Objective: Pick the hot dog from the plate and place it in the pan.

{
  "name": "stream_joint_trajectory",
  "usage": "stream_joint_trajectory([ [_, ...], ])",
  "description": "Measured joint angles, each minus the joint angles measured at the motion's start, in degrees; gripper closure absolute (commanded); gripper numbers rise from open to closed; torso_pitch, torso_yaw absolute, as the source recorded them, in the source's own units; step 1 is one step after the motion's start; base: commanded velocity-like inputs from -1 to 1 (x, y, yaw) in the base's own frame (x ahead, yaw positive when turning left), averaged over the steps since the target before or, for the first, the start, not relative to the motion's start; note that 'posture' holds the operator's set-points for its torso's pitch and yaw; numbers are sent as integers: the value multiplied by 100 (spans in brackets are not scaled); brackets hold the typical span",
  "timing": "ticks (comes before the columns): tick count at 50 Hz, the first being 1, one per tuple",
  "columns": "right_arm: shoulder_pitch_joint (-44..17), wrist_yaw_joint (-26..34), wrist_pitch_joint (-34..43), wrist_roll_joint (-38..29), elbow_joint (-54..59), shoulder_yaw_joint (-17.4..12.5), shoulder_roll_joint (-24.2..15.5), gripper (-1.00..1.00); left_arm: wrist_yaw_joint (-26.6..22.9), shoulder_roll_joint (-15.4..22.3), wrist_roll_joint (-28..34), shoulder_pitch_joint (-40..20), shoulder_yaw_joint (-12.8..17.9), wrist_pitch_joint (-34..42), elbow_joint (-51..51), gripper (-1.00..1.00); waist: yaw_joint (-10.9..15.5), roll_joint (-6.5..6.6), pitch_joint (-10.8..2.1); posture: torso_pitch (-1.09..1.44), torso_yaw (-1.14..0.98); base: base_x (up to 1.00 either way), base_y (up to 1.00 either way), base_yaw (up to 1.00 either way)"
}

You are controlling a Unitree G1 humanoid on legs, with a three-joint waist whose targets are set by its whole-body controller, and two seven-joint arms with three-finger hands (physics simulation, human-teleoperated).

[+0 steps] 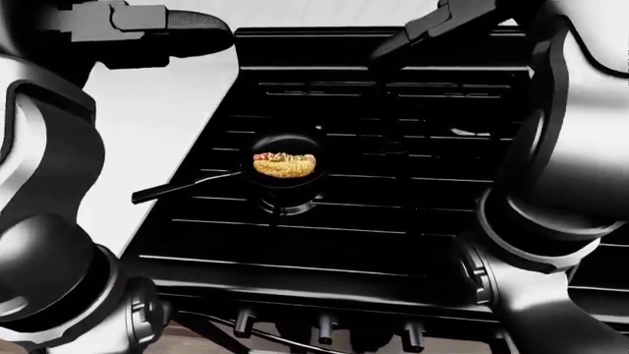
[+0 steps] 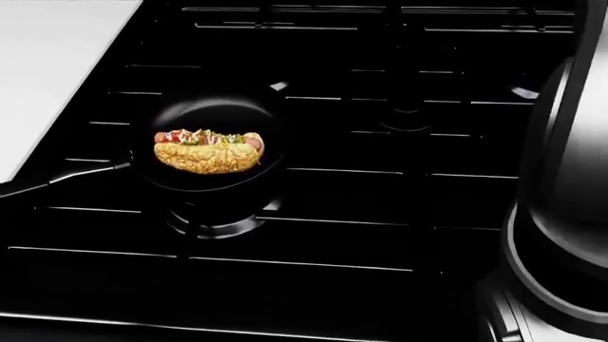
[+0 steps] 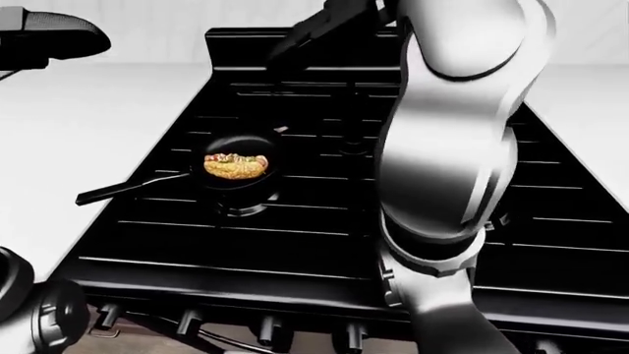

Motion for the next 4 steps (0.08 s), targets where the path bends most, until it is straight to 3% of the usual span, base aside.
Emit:
stream_joint_trajectory([
  [4, 7, 97, -308, -191, 20, -61, 94, -100, 21, 34, 11, -38, -15, -85, -13, -100, -11, 12, 6, 0, 0, 0, 0, 0],
])
